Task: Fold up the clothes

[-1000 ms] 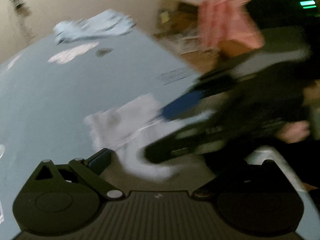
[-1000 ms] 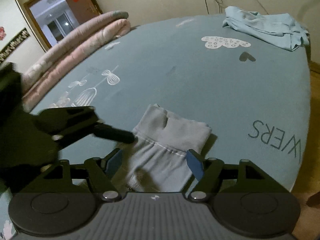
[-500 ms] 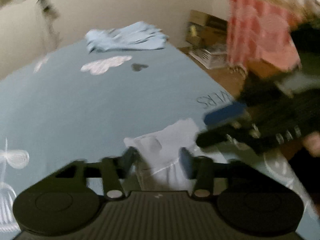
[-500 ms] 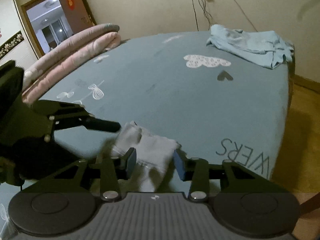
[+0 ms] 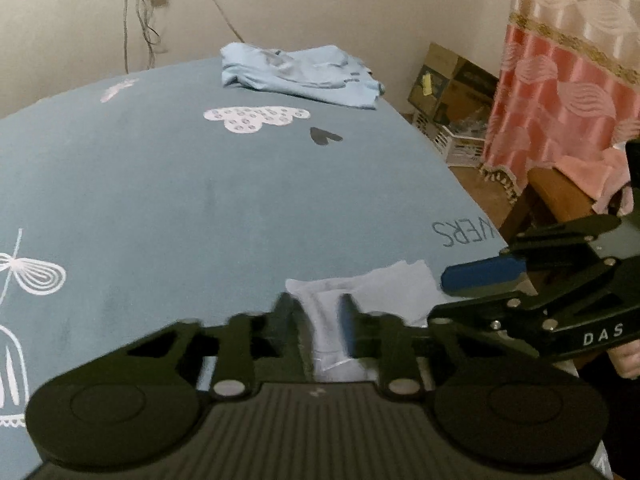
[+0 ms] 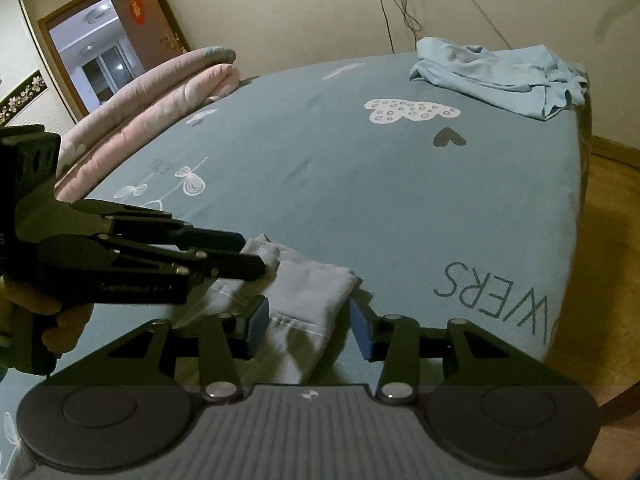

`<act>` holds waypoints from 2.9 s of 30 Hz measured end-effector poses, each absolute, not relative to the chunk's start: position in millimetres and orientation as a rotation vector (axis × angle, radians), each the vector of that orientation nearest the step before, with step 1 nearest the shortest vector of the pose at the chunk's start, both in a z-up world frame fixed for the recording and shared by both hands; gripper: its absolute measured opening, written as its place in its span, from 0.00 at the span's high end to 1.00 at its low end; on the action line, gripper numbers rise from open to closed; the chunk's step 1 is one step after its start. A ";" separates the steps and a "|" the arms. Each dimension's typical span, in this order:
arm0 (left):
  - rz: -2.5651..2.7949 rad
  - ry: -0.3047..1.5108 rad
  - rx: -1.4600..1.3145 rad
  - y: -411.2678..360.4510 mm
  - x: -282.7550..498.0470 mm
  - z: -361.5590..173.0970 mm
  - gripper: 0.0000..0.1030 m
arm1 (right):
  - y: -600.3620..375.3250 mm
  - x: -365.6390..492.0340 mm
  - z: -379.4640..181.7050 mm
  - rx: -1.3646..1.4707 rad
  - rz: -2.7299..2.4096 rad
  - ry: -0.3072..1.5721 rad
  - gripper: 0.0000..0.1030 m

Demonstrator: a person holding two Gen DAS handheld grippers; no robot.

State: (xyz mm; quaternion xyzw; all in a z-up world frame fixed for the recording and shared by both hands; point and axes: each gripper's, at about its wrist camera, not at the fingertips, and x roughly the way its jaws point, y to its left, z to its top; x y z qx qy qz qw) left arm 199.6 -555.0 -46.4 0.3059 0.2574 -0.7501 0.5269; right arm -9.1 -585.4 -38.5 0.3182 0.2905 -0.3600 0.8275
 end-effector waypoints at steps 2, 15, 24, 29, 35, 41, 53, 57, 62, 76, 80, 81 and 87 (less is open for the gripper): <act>-1.793 0.607 0.735 -554.6 198.6 -46.1 0.85 | -585.4 -9.8 -38.7 0.679 -0.766 0.617 0.51; -1.757 0.604 0.680 -551.5 205.2 -46.3 0.99 | -581.4 -9.6 -36.8 0.676 -0.759 0.609 0.46; -1.706 0.568 0.639 -538.6 214.0 -34.2 0.60 | -571.7 0.9 -25.5 0.631 -0.649 0.570 0.49; -1.795 0.603 0.628 -515.8 213.4 -24.9 0.58 | -582.7 17.7 -39.2 0.630 -0.645 0.643 0.50; -1.835 0.634 0.712 -524.2 194.9 -49.3 0.57 | -592.1 8.0 -38.3 0.686 -0.710 0.627 0.52; -1.725 0.650 0.653 -528.6 210.3 -41.3 0.58 | -581.9 -6.9 -23.6 0.681 -0.734 0.614 0.43; -1.910 0.521 0.743 -458.4 168.8 -32.5 0.37 | -536.6 -16.1 8.1 0.678 -0.808 0.631 0.30; -1.783 0.620 0.778 -482.8 174.2 -59.2 0.41 | -519.1 -29.7 16.2 0.712 -0.854 0.617 0.29; -1.793 0.613 0.651 -444.5 184.4 -9.9 0.39 | -498.7 -43.5 41.9 0.693 -0.904 0.578 0.24; -1.268 0.788 0.629 -198.2 204.0 32.3 0.27 | -444.8 14.9 40.3 0.943 -0.608 0.613 0.09; -1.039 0.908 0.557 -120.7 209.6 19.7 0.26 | -415.0 58.1 21.7 0.949 -0.463 0.740 0.09; -0.987 0.929 0.533 -103.8 210.0 16.9 0.24 | -405.7 69.5 18.5 0.947 -0.409 0.763 0.09; -0.761 1.027 0.420 -44.3 212.2 -7.8 0.22 | -364.7 125.4 -15.6 1.022 -0.148 0.869 0.09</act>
